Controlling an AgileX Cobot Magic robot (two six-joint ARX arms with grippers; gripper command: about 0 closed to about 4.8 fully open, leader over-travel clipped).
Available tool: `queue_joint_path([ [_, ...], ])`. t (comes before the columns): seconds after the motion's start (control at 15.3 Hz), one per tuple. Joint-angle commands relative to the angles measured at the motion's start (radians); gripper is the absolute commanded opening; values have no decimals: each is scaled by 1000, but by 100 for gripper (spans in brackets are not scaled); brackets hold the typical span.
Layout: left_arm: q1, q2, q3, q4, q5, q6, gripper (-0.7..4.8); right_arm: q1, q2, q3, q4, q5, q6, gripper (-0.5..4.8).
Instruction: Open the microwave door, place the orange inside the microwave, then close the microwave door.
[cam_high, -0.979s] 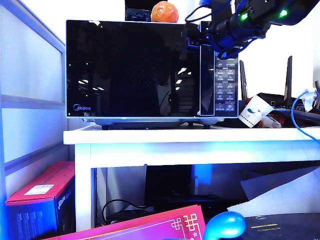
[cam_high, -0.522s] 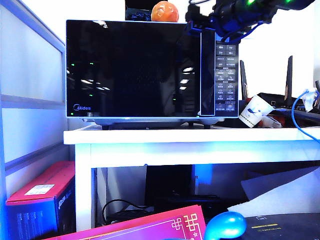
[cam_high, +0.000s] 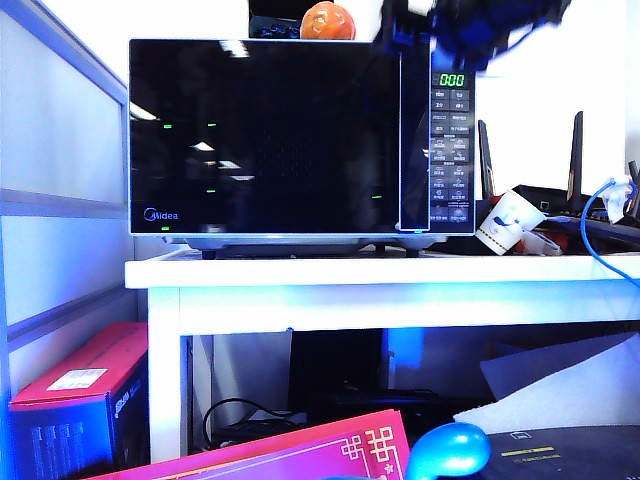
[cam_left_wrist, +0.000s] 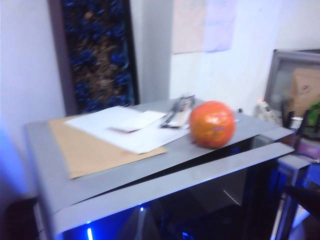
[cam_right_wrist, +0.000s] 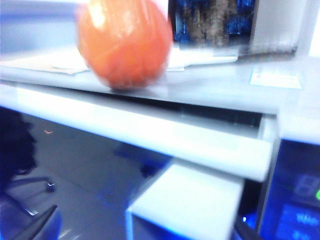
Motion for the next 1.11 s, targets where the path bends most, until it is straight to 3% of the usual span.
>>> queue_joint_path([
  [0.07,-3,33,3,76,18,3,-5,11,-37,15,80,-63,-9,377],
  [0.39,-7,110,3,162,18,0,-5,11,-50,15,83,-119,-10,368],
  [0.72,-7,120,3,185,18,-3,-5,11,-72,16,126,84,-93,368],
  [0.91,-7,123,3,187,18,-3,-5,7,-75,16,132,117,-112,368],
  [1.11,-7,130,3,191,18,-3,-5,1,-74,16,114,249,-124,367],
])
